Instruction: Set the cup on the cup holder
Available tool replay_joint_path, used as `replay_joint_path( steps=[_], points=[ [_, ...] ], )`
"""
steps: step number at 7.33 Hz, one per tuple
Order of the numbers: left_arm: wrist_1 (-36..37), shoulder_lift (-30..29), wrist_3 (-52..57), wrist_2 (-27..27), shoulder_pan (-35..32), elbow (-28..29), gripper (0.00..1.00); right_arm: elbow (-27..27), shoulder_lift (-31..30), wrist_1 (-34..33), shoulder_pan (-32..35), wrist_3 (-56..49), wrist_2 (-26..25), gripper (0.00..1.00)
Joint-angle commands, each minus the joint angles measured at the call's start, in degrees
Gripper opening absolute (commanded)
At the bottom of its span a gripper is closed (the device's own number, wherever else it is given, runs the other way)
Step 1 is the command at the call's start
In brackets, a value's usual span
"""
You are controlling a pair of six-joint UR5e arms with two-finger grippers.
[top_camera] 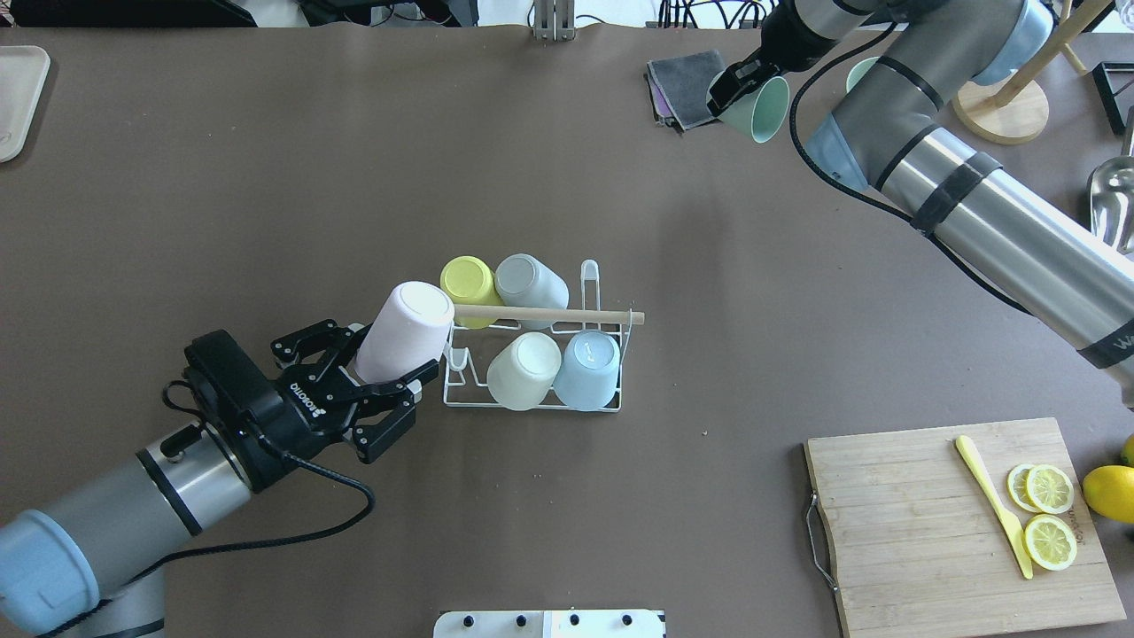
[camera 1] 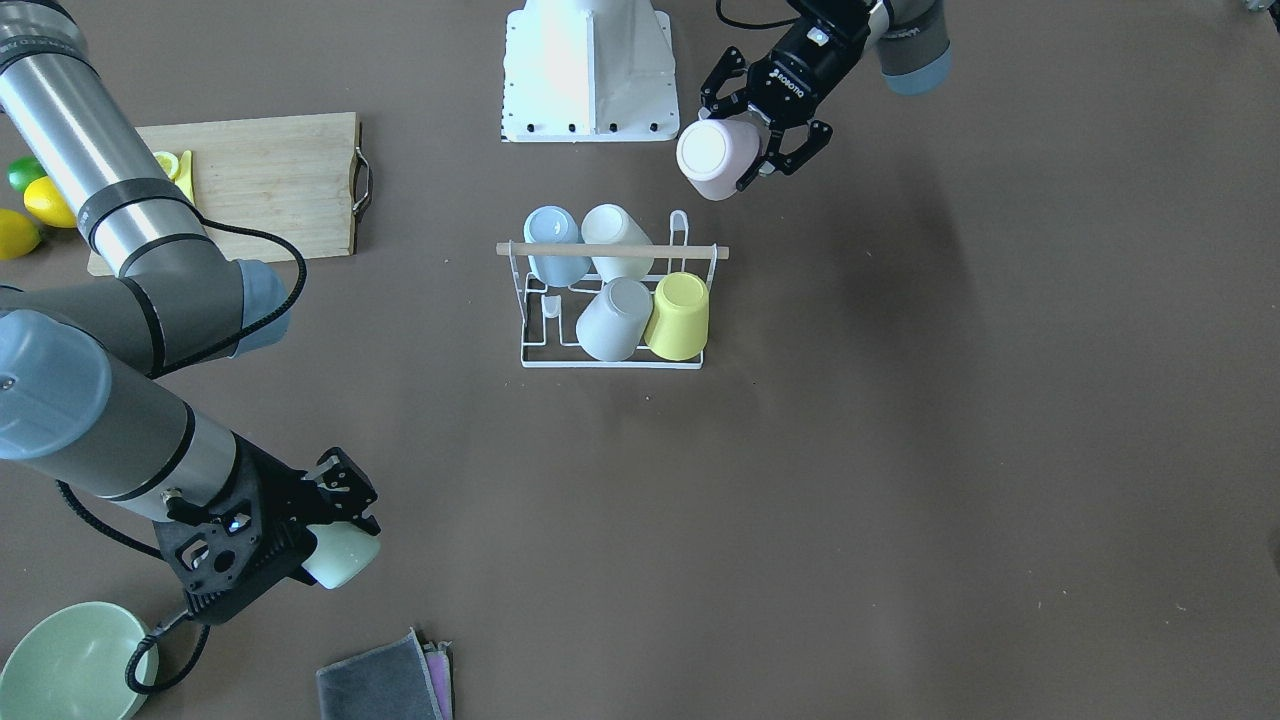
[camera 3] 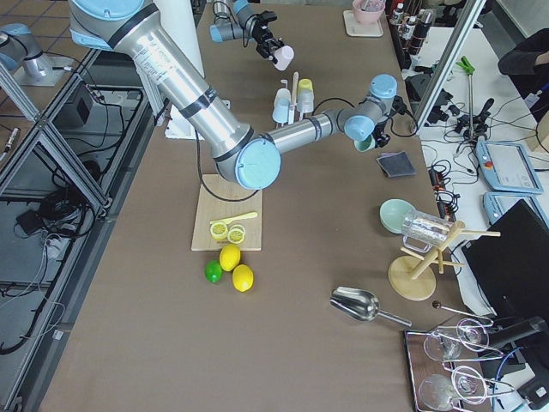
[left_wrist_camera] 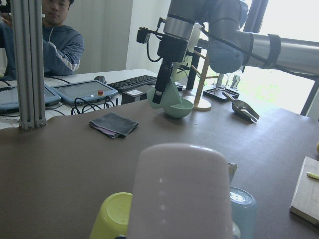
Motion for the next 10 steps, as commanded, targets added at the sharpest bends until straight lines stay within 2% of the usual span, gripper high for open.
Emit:
replay_joint_path(
  steps=[1,2,4,5,6,8,10],
  points=[
    [-1.6,-4.1,3.2,7.0,4.1,3.9,0.41,0.1,-3.9,21.1,-2.1,10.7,-2.4,0.0],
    [-2.7,-4.8,3.3,10.8,4.2,5.2,0.41,0.1,-5.0,28.0,-3.6,13.4,-5.5,0.0],
    [-2.8,-5.3,3.4,13.9,4.5,5.5,0.41,0.2,-7.0,39.1,-4.3,16.0,-7.6,0.0],
    [-3.3,-5.6,3.4,15.0,4.0,6.0,0.41,1.2,-7.6,45.2,-5.5,21.5,-10.7,0.0],
    [-3.4,-6.9,3.3,15.0,3.7,7.1,0.41,2.3,-9.4,51.1,-6.6,22.4,-14.0,0.0],
    [-7.1,-9.4,2.8,14.9,3.3,10.6,0.41,2.1,-10.2,62.4,-10.6,23.7,-17.1,0.0],
    [-7.3,-9.5,2.6,14.9,3.4,10.8,0.41,2.3,-9.6,70.3,-13.6,29.7,-17.1,0.0]
  ],
)
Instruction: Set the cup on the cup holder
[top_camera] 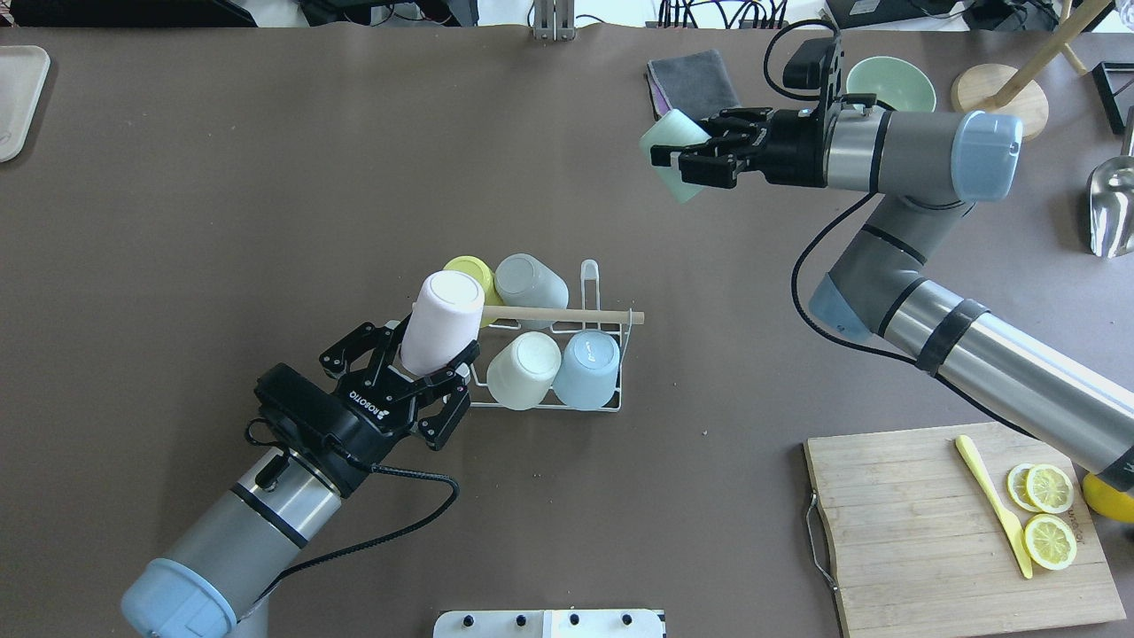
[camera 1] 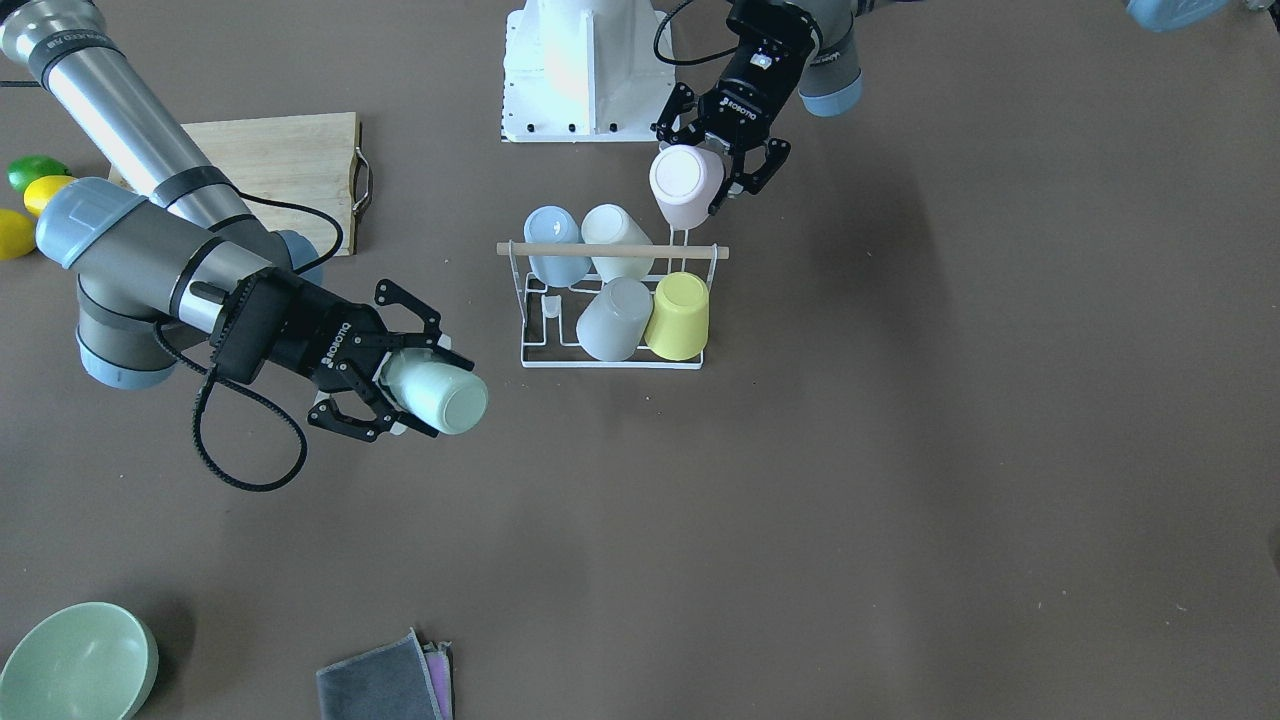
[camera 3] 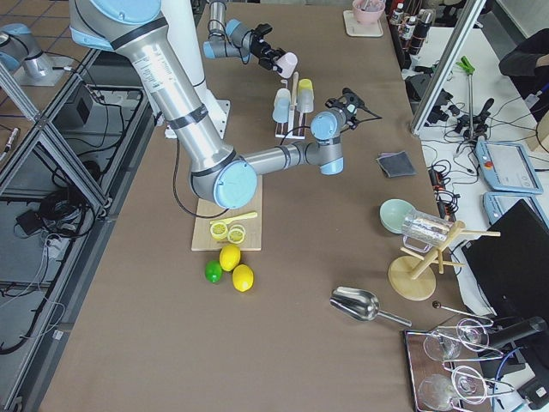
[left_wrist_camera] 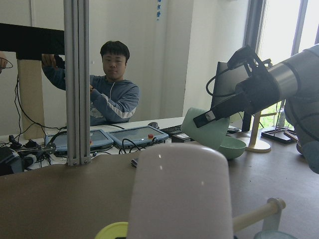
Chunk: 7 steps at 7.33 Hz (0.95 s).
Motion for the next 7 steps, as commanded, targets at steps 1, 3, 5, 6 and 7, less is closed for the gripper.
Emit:
replay_joint_path(
  steps=[1,3,5,6,7],
  points=[
    [-0.4,-0.1,-0.2,0.0,0.4,0.4,0.41,0.0,0.9,8.5,-1.9,5.6,-0.5,0.0],
    [-0.6,-0.1,-0.8,0.0,0.5,2.1,0.42,-0.2,2.0,10.7,-1.9,5.1,-0.9,0.0],
    [-0.6,-0.1,-1.7,-0.4,0.4,2.4,0.42,-3.9,6.0,9.8,-1.9,4.6,-4.2,0.0],
    [-0.6,-0.1,-1.7,-0.4,0.4,2.6,0.42,-6.0,7.4,9.8,-2.4,2.6,-6.5,0.0],
    [-0.6,-0.1,-2.1,-0.4,0.4,2.7,0.42,-7.2,8.0,9.8,-4.0,1.7,-9.5,0.0]
  ],
)
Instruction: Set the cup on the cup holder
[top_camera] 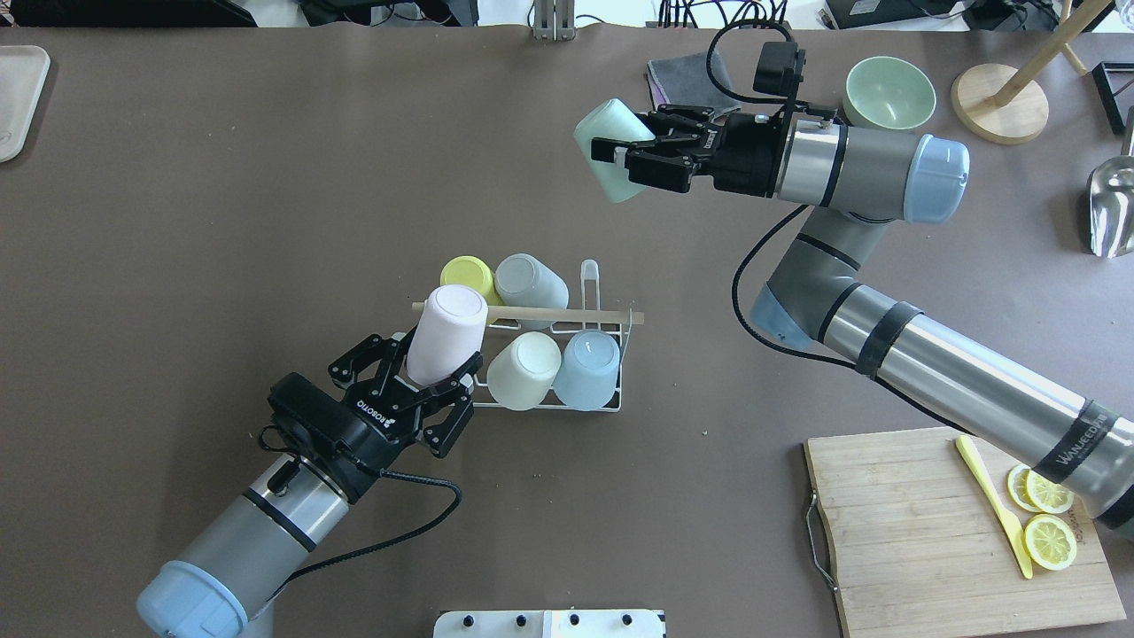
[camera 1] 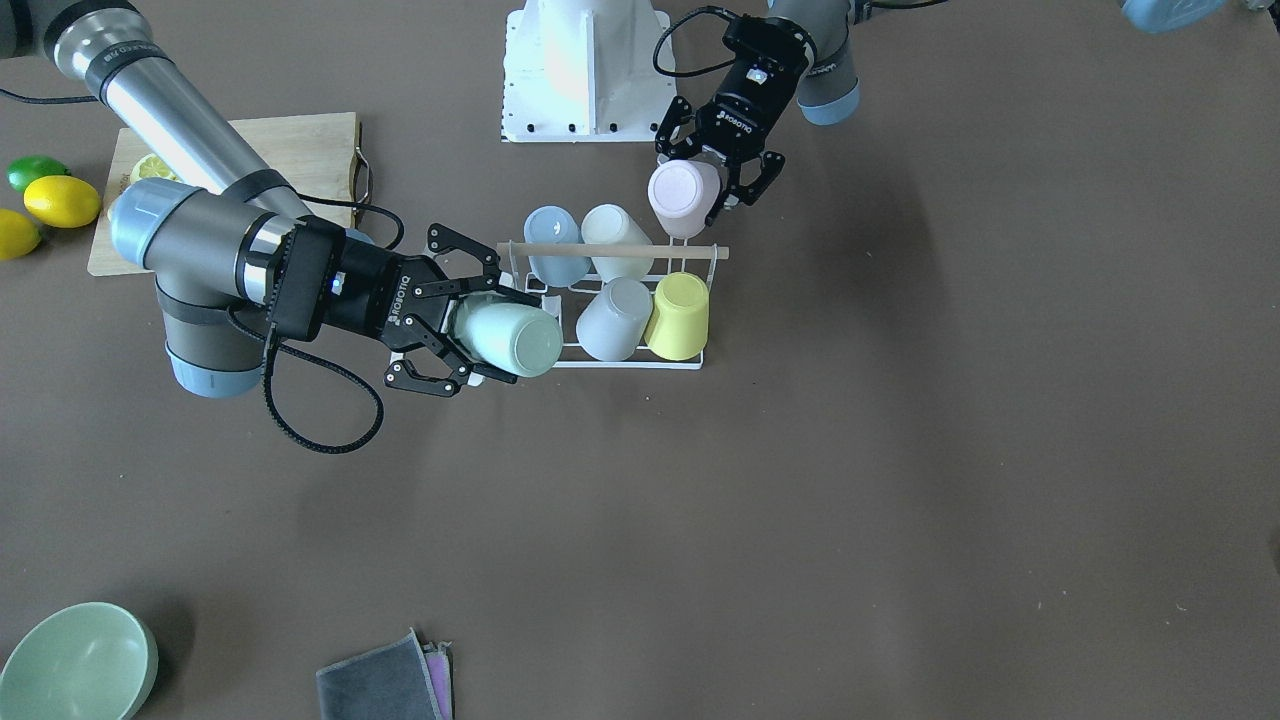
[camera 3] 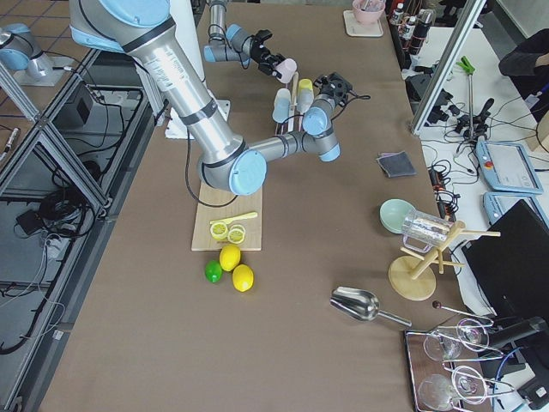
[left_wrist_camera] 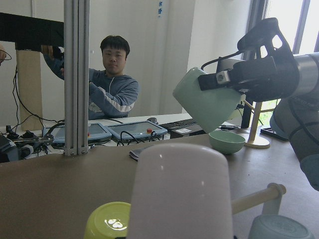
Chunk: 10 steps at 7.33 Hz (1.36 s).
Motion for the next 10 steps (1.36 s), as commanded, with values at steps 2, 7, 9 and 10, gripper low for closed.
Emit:
replay_joint_path(
  steps=[2,7,9,10],
  points=[
    [0.0,-0.1,-1.4,-0.2,0.0,1.2,0.42,-2.6,1.0,0.4,-5.7,-4.5,-7.3,0.0],
    [0.1,-1.0,-5.8,-0.3,0.1,3.5,0.48,-2.7,0.1,1.3,-9.7,-4.5,-7.9,0.0],
    [0.0,-1.0,-5.9,-1.0,0.1,3.5,0.98,-2.7,-0.7,2.2,-10.2,-4.3,-7.8,0.0],
    [0.0,-1.0,-5.9,-1.0,0.0,3.5,0.98,-2.7,-0.9,2.8,-10.2,-4.2,-7.8,0.0]
  ],
)
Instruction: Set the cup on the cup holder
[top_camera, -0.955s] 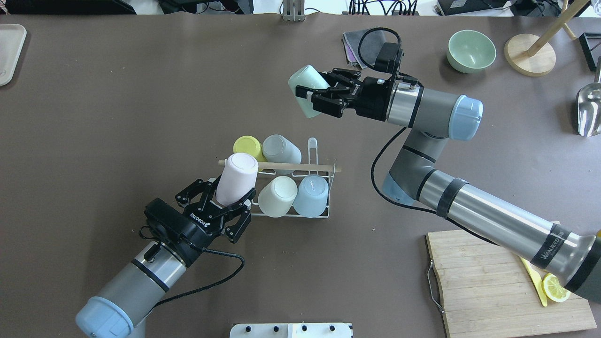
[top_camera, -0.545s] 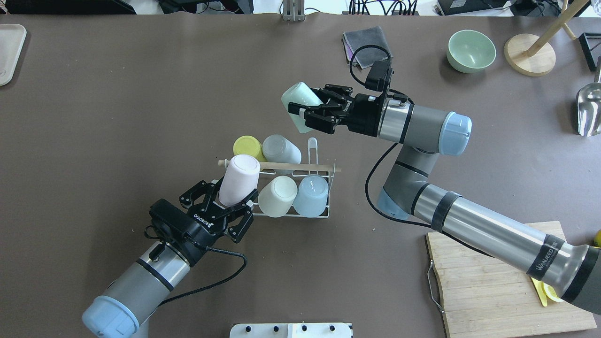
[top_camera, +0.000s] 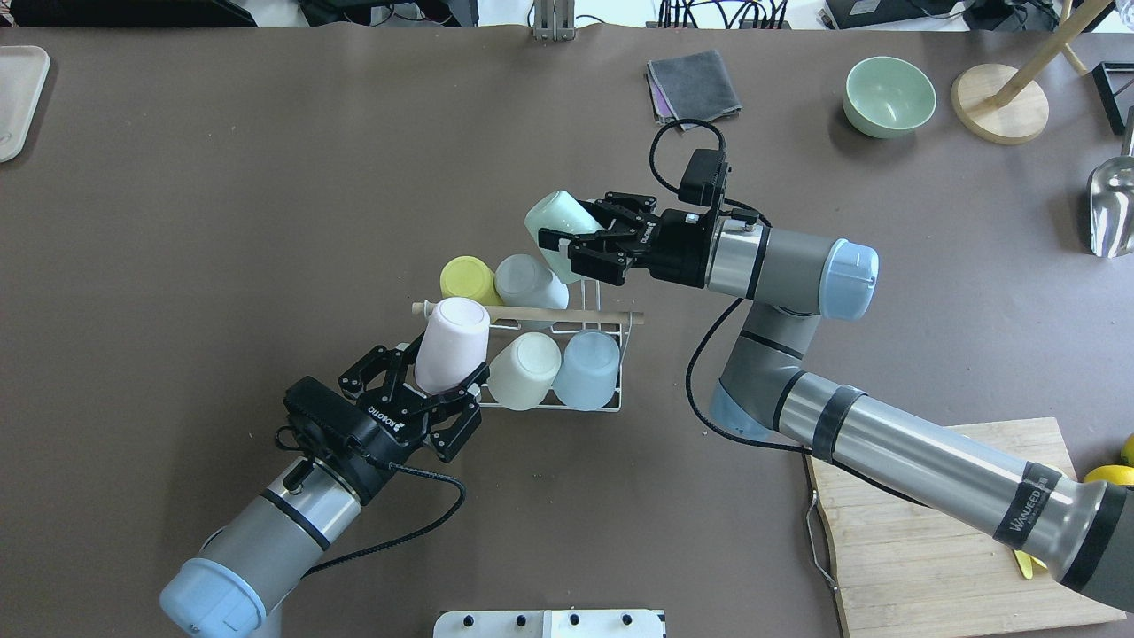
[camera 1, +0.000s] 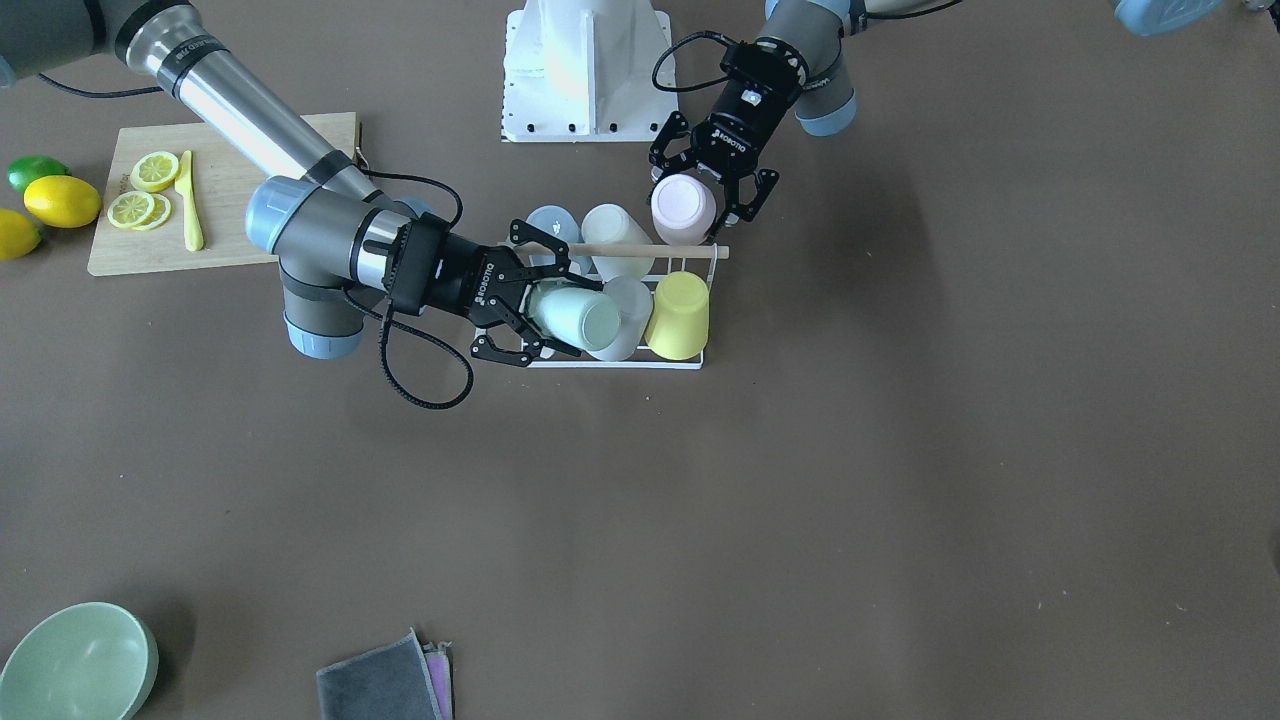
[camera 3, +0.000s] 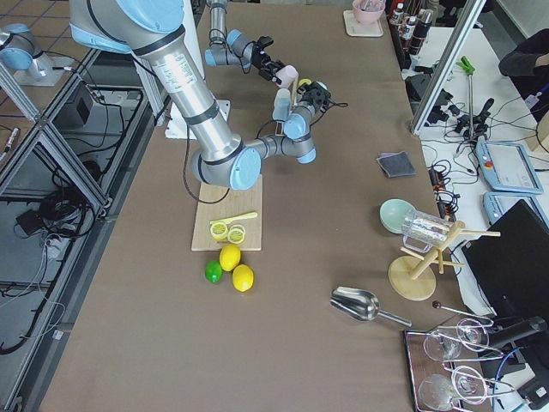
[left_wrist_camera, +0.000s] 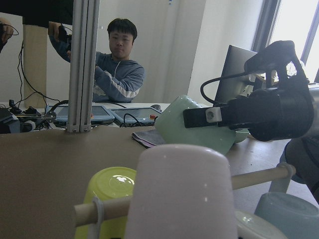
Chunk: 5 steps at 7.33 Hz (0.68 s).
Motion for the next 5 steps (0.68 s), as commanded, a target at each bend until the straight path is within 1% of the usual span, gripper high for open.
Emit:
replay_joint_path(
  steps=[1,3,4,5],
  points=[
    [0.0,0.0,-0.1,-0.2,-0.1,0.0,0.98,0.0,-0.9,0.9,-0.1,0.0,0.0,0.0],
    [0.0,1.0,-0.1,-0.2,-0.4,-0.9,0.98,0.0,-1.4,1.7,-0.1,-0.1,0.2,0.0],
    [0.1,4.0,0.0,-0.2,-0.6,-2.6,0.98,0.0,-1.6,1.8,-0.1,-0.1,0.2,0.0],
    [0.4,8.0,-0.1,-0.4,-0.7,-5.9,0.98,0.0,-1.8,2.1,-0.1,-0.1,0.2,0.0]
  ],
)
